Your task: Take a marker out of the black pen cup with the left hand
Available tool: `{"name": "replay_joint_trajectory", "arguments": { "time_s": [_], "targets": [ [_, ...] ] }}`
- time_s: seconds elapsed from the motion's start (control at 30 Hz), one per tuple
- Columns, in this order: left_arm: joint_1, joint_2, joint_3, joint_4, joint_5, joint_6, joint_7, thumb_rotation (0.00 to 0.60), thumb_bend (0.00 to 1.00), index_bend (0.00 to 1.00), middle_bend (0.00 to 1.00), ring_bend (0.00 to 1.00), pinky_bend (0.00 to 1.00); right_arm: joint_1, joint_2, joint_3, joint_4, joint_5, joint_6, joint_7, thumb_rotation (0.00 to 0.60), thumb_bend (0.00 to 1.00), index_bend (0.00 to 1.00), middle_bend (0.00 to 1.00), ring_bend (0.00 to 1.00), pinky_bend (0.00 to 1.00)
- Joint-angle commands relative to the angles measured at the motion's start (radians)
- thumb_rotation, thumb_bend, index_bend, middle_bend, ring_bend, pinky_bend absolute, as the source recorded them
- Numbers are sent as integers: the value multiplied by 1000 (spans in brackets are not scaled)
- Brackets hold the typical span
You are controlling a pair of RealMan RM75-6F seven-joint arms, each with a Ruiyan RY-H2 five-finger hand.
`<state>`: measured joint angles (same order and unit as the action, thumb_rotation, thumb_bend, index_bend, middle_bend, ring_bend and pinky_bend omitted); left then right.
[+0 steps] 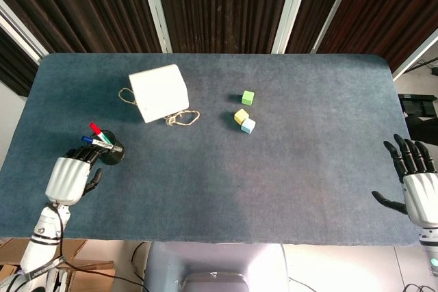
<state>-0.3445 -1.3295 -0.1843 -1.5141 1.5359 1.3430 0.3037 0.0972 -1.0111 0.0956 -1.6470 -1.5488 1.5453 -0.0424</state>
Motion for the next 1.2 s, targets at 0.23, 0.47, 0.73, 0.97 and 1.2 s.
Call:
{"name": "replay_joint_trajectory", "arguments": {
  "time_s": [0.23,0.47,0.73,0.97,1.2],
  "targets": [
    [-53,-120,-18,145,-78,-28,142,600,377,346,341,395,546,-8,-1,-6,6,3,1,7,600,130,0,87,0,140],
    [-66,-159,-18,213,-93,-9,160,600,367,401,388,447,582,-12,-10,-8,19,8,-1,20,600,130,0,87,0,140],
    [-87,-195,-14,281,-117,-25,166,600,368,445,446,496,605,-15,-18,-10,30,12,-4,33,600,130,0,88,0,140],
    [-99,-216,-11,326,-134,-33,164,600,398,470,467,509,612,-19,-19,-10,35,16,-4,38,600,130,0,87,0,140],
    [-103,-221,-5,344,-143,-33,154,600,441,498,505,526,622,-20,-23,-12,40,18,-7,41,600,130,1,87,0,140]
  ]
}}
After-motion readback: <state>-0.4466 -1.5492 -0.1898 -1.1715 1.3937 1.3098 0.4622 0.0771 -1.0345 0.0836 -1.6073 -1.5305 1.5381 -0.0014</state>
